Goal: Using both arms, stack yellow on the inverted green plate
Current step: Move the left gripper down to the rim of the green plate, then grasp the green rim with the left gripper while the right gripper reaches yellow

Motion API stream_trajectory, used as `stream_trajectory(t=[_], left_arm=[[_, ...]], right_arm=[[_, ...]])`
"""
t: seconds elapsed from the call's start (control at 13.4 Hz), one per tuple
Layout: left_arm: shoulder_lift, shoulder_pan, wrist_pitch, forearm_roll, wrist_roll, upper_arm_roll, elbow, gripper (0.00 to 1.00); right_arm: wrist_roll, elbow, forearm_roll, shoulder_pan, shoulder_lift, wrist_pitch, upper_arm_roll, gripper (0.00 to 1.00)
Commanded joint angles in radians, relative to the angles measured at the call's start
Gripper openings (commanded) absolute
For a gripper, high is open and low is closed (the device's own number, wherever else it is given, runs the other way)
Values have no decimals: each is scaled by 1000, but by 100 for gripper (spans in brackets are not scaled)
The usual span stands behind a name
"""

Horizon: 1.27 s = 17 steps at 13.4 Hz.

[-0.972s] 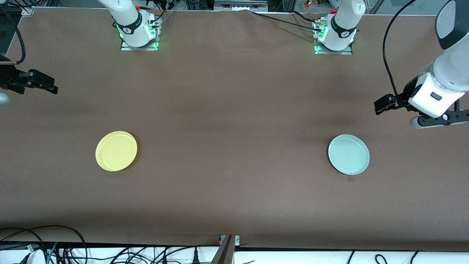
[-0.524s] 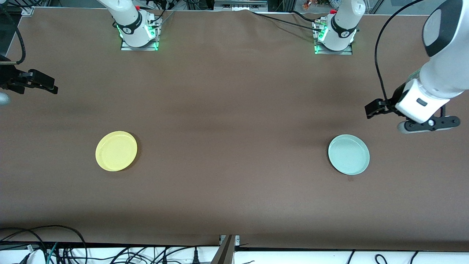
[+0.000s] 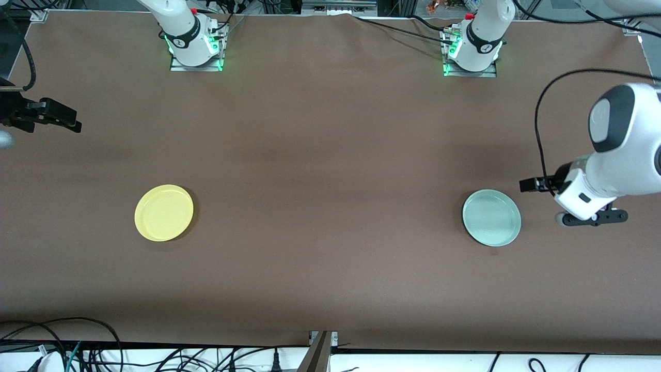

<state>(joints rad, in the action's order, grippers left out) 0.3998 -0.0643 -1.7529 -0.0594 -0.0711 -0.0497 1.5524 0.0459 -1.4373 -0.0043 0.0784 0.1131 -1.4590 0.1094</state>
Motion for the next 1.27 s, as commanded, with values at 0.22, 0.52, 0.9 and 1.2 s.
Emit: stream_trajectory(t=[0.22,0.52,0.9,1.2], left_arm=[[29,-94,-494,-14,166,-13,357,100],[148,-89,-624,-17,168,-12,332,100],[228,-104,-649,-69,168,-9,259,100],[235,-108,-642,-73,171,-9,252,71]], right_arm=[[11,26,20,-11,13,6,-4,100],[14,26,18,-11,16,6,-4,100],[14,26,20,-12,33,8,-4,100],[12,24,17,-19,62,3,-4,100]])
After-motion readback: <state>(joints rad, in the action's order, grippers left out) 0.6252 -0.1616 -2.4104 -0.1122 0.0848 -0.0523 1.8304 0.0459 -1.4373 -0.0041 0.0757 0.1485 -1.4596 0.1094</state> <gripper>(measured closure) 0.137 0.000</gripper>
